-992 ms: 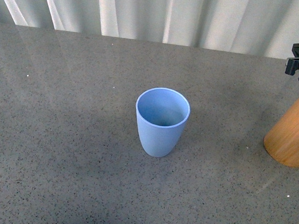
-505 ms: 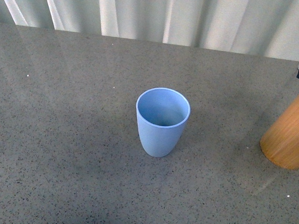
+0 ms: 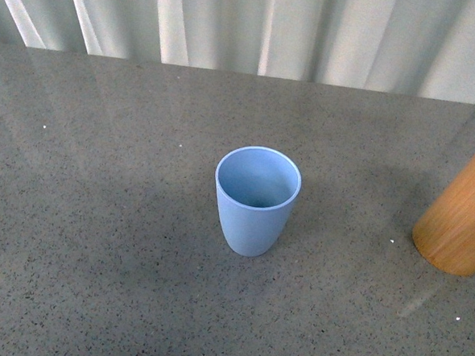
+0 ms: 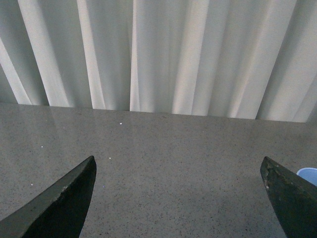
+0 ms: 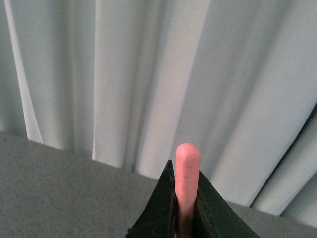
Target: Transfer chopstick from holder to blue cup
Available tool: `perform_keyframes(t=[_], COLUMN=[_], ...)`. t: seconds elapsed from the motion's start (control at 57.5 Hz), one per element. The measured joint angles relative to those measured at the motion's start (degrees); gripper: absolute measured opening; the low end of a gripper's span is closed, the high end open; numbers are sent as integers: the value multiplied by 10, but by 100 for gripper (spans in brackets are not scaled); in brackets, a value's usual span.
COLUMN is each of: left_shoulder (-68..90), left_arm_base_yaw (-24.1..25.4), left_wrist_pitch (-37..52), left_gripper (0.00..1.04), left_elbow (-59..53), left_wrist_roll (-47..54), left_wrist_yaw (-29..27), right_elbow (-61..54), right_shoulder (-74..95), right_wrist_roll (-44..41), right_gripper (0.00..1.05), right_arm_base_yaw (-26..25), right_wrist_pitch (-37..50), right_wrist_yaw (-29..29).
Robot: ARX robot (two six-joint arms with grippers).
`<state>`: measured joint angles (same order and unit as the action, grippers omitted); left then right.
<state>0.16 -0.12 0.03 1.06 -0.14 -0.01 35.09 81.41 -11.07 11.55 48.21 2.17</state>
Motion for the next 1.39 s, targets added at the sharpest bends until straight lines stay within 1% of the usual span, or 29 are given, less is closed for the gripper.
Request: perform_keyframes(t=[0.087, 0.191, 0.278, 0.383, 0.574, 1.061, 1.392], left_shoulder=[0, 0, 0, 0, 0, 0, 0], left_arm_base_yaw=[0, 0, 0, 0, 0, 0, 0], left_wrist_pitch=[0, 0, 0, 0, 0, 0, 0], left_gripper=[98, 98, 98, 98, 98, 98, 98], left_elbow=[0, 0, 0, 0, 0, 0, 0], left_wrist_roll=[0, 0, 0, 0, 0, 0, 0], left_wrist_yaw=[0, 0, 0, 0, 0, 0, 0], right_elbow=[37, 64, 66, 66, 64, 72, 67], right_shoulder=[-29, -38, -28, -8, 32, 127, 174], right_wrist_roll=[19, 70, 110, 143, 164, 171, 172], right_gripper=[3, 3, 3, 3, 3, 3, 3], right_arm_base_yaw=[41, 109, 155, 186, 205, 212, 222], right_wrist_pitch=[-45, -87, -90, -78, -48, 8, 31], right_wrist_yaw=[15, 31, 39, 41, 45, 19, 20])
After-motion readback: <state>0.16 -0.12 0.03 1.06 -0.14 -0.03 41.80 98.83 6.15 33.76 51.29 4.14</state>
